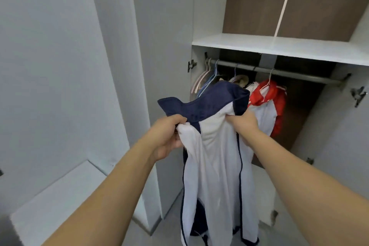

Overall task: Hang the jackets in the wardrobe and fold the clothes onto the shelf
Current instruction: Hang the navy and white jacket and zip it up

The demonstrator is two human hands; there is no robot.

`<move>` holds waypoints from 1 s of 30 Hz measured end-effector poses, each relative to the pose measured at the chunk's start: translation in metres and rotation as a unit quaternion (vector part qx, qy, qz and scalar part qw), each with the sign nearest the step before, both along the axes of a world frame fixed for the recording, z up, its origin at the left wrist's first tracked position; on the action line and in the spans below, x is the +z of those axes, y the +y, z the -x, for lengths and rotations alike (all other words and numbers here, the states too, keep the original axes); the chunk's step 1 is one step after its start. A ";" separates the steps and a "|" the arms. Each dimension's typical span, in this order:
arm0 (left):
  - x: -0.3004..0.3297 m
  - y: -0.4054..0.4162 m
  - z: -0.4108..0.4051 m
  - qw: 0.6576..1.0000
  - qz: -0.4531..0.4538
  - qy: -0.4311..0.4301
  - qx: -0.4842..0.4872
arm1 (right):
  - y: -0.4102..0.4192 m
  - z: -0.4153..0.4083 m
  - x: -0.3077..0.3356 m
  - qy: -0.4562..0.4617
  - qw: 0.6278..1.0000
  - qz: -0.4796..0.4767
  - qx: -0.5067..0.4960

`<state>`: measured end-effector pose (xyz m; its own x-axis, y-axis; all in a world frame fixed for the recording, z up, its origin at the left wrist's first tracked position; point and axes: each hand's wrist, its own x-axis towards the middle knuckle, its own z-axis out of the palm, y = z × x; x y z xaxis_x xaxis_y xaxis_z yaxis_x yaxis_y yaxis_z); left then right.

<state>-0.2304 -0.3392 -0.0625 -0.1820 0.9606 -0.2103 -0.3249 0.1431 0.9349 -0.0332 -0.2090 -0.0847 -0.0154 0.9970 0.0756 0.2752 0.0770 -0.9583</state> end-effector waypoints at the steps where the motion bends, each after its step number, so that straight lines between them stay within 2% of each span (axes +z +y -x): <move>1: -0.003 0.018 -0.005 1.000 0.013 0.005 -0.024 | 0.008 -0.004 0.006 0.008 1.000 -0.011 -0.009; 6: -0.025 0.096 -0.033 0.985 0.077 0.069 -0.136 | 0.047 -0.024 0.025 0.034 0.995 -0.069 -0.064; 9: -0.037 0.144 -0.042 0.973 0.075 0.134 -0.170 | 0.070 -0.033 0.024 0.076 0.985 -0.101 -0.122; 11: -0.046 0.173 -0.046 0.961 0.087 0.182 -0.190 | 0.089 -0.038 0.019 0.062 0.980 -0.121 -0.142; 14: -0.055 0.215 -0.044 0.926 0.116 0.229 -0.276 | 0.120 -0.047 0.018 0.031 0.980 -0.125 -0.150; 17: -0.051 0.256 -0.031 0.871 0.141 0.301 -0.361 | 0.148 -0.052 0.018 0.054 0.986 -0.087 -0.128; 18: -0.048 0.272 -0.024 0.867 0.144 0.306 -0.367 | 0.157 -0.053 0.019 0.064 0.988 -0.072 -0.118; 21: -0.041 0.327 0.000 0.896 0.151 0.264 -0.322 | 0.182 -0.053 0.025 0.074 0.991 -0.049 -0.098; 23: -0.037 0.367 0.014 0.906 0.166 0.299 -0.249 | 0.198 -0.053 0.029 0.073 0.992 -0.041 -0.095; 24: -0.037 0.388 0.020 0.899 0.166 0.349 -0.206 | 0.206 -0.053 0.030 0.069 0.992 -0.038 -0.096; 27: -0.038 0.449 0.022 0.846 0.130 0.494 -0.152 | 0.236 -0.052 0.031 0.066 0.993 -0.056 -0.086; 30: -0.043 0.507 0.012 0.841 0.104 0.513 -0.138 | 0.266 -0.054 0.027 0.024 0.995 -0.050 -0.084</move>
<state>-0.2420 0.1678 -0.1056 -0.1463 0.9578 -0.2473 0.7096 0.2758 0.6484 0.0207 0.0573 -0.0576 0.1579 0.9727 0.1702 0.2458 0.1283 -0.9608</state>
